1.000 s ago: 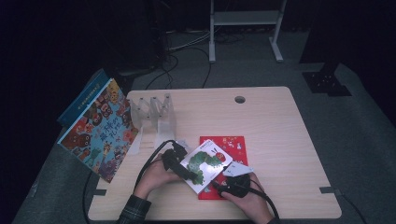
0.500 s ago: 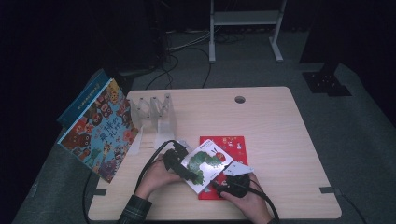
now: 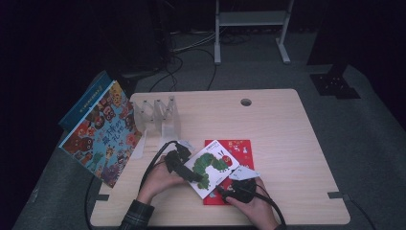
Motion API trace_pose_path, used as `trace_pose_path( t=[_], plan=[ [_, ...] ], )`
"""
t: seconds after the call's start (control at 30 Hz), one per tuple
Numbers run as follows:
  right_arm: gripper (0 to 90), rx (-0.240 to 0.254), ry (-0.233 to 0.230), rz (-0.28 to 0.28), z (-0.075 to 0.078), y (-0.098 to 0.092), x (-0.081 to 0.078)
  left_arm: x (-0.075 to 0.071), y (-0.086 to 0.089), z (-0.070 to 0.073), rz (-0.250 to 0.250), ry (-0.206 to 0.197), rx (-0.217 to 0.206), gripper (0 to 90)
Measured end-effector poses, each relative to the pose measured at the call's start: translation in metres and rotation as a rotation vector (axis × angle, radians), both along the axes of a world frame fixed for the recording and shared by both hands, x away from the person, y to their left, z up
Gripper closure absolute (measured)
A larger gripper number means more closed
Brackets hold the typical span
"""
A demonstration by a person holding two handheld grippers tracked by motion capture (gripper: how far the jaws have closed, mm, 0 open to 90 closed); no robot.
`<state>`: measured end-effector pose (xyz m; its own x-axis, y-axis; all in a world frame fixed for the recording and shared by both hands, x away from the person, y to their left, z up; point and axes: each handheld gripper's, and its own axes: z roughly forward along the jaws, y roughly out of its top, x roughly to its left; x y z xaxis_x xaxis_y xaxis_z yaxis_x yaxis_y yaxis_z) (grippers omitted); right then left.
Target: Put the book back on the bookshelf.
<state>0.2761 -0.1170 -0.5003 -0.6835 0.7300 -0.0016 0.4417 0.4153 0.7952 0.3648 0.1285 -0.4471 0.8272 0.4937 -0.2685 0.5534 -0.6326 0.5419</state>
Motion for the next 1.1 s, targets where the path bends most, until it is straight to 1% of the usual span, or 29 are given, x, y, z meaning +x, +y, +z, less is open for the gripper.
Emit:
trace_pose_path(
  t=[0.03, 0.07, 0.13, 0.17, 0.2, 0.23, 0.27, 0.3, 0.33, 0.37, 0.43, 0.47, 0.53, 0.6, 0.63, 0.7, 0.8, 0.87, 0.93, 1.1],
  plan=[
    [16.0, 0.000, 0.000, -0.002, 0.000, 0.000, 0.000, -0.002, 0.001, 0.004, -0.005, -0.016, -0.007, 2.6],
    [16.0, 0.001, 0.001, -0.004, 0.000, 0.000, 0.000, -0.002, 0.002, 0.006, -0.008, -0.021, -0.018, 2.9],
    [15.9, 0.001, 0.001, -0.006, 0.000, 0.000, 0.000, -0.004, 0.004, 0.014, -0.018, -0.039, -0.052, 4.1],
    [15.8, 0.001, 0.002, -0.008, 0.000, 0.000, 0.000, -0.005, 0.004, 0.016, -0.019, -0.040, -0.068, 4.6],
    [15.7, 0.001, 0.002, -0.008, 0.000, 0.000, 0.000, -0.007, 0.005, 0.019, -0.031, -0.039, -0.104, 6.9],
    [15.6, 0.002, 0.003, -0.009, 0.000, 0.000, 0.000, -0.008, 0.005, 0.022, -0.043, -0.040, -0.134, 7.2],
    [15.5, 0.001, 0.004, -0.010, 0.000, 0.000, 0.000, -0.009, 0.005, 0.026, -0.066, -0.038, -0.154, 9.2],
    [15.5, 0.003, 0.003, -0.010, 0.000, 0.000, 0.000, -0.011, 0.004, 0.030, -0.098, -0.029, -0.182, 12.0],
    [15.5, 0.003, 0.003, -0.010, 0.000, 0.000, 0.000, -0.013, 0.002, 0.031, -0.116, -0.029, -0.197, 14.9],
    [15.5, 0.004, 0.007, -0.014, 0.000, 0.001, 0.000, -0.015, 0.000, 0.032, -0.129, -0.034, -0.200, 16.6],
    [15.5, 0.002, 0.004, -0.014, 0.000, 0.001, 0.001, -0.018, -0.006, 0.035, -0.139, -0.060, -0.164, 16.8],
    [15.5, 0.002, 0.004, -0.014, 0.000, 0.001, 0.001, -0.019, -0.007, 0.036, -0.142, -0.064, -0.159, 17.2],
    [15.5, 0.001, 0.001, -0.013, 0.000, 0.000, 0.001, -0.021, -0.007, 0.036, -0.153, -0.061, -0.168, 22.8],
    [15.5, 0.001, 0.001, -0.013, 0.000, 0.000, 0.001, -0.022, -0.008, 0.036, -0.149, -0.071, -0.156, 24.2],
    [15.5, 0.001, 0.001, -0.013, 0.000, 0.000, 0.001, -0.022, -0.008, 0.036, -0.148, -0.073, -0.152, 26.9],
    [15.5, 0.001, 0.001, -0.013, 0.000, 0.000, 0.001, -0.022, -0.008, 0.035, -0.160, -0.059, -0.156, 32.3],
    [15.5, 0.003, 0.004, -0.014, 0.000, 0.001, 0.001, -0.023, -0.009, 0.034, -0.166, -0.065, -0.144, 36.0],
    [15.5, 0.003, 0.003, -0.013, 0.000, 0.000, 0.001, -0.023, -0.009, 0.035, -0.163, -0.066, -0.145, 39.5],
    [15.5, 0.003, 0.004, -0.014, 0.000, 0.001, 0.001, -0.024, -0.010, 0.034, -0.162, -0.073, -0.139, 40.1],
    [15.5, 0.005, 0.010, -0.017, 0.000, 0.001, 0.000, -0.026, -0.015, 0.031, -0.171, -0.074, -0.121, 42.2]
  ],
)
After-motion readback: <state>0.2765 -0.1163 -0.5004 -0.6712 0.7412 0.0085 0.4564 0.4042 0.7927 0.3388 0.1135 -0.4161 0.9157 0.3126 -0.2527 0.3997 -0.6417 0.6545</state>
